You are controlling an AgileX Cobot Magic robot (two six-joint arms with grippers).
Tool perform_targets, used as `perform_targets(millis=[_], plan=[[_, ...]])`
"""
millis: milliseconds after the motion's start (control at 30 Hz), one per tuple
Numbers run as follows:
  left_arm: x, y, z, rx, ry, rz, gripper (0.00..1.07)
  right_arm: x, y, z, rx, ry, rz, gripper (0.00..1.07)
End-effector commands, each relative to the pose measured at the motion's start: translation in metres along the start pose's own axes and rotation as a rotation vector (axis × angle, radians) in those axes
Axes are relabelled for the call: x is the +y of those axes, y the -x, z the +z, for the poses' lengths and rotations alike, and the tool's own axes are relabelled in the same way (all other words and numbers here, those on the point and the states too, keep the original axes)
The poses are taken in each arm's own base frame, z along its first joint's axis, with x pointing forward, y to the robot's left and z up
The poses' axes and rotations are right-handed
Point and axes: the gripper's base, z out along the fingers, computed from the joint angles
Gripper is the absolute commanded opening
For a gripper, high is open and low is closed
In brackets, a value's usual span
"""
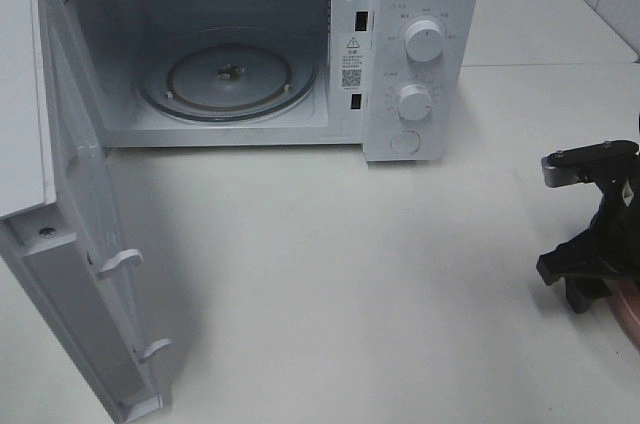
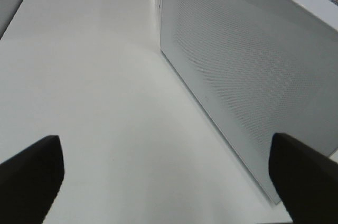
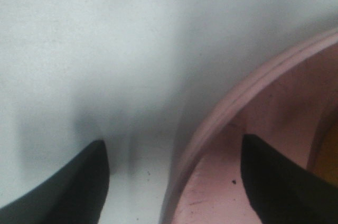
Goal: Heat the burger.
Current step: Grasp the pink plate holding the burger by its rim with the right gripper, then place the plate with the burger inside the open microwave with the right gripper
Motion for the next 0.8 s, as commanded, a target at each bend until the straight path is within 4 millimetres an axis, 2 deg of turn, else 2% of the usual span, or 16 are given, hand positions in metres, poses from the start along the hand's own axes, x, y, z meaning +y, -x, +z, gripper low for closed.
perform_targets(millis=[33, 67, 100, 133, 167, 200, 233, 467, 800], plan=[[0.0, -0.002, -0.002, -0.015, -0.007, 0.004, 0.98, -0.001, -0.004, 0.006, 0.026, -0.005, 0.017, 0.46], [0.0, -0.002, -0.002, -0.015, -0.007, 0.004, 0.98, -0.002, -0.005, 0.006, 0.038, -0.009, 0.024, 0.3], [0.0, -0.002, -0.002, -0.015, -0.007, 0.004, 0.98, -0.002, -0.005, 0.006, 0.038, -0.009, 0.024, 0.3], [0.0, -0.002, -0.002, -0.015, -0.007, 0.004, 0.98, -0.002, -0.006, 0.006, 0.044, -0.011, 0.024, 0.22], [0.0, -0.002, -0.002, -0.015, -0.007, 0.004, 0.98, -0.002, -0.006, 0.006, 0.044, -0.011, 0.024, 0.22], [0.0, -0.002, -0.002, -0.015, -0.007, 0.004, 0.98, -0.002, -0.006, 0.006, 0.052, -0.013, 0.024, 0.07], [0.0, -0.002, -0.002, -0.015, -0.007, 0.004, 0.98, -0.002, -0.007, 0.006, 0.062, -0.015, 0.025, 0.0], [0.0, -0.002, -0.002, -0.015, -0.007, 0.004, 0.98, -0.003, -0.008, 0.002, 0.073, -0.023, 0.027, 0.0], [0.0, -0.002, -0.002, -0.015, -0.007, 0.004, 0.98, -0.007, -0.008, -0.021, 0.024, -0.049, 0.041, 0.0]])
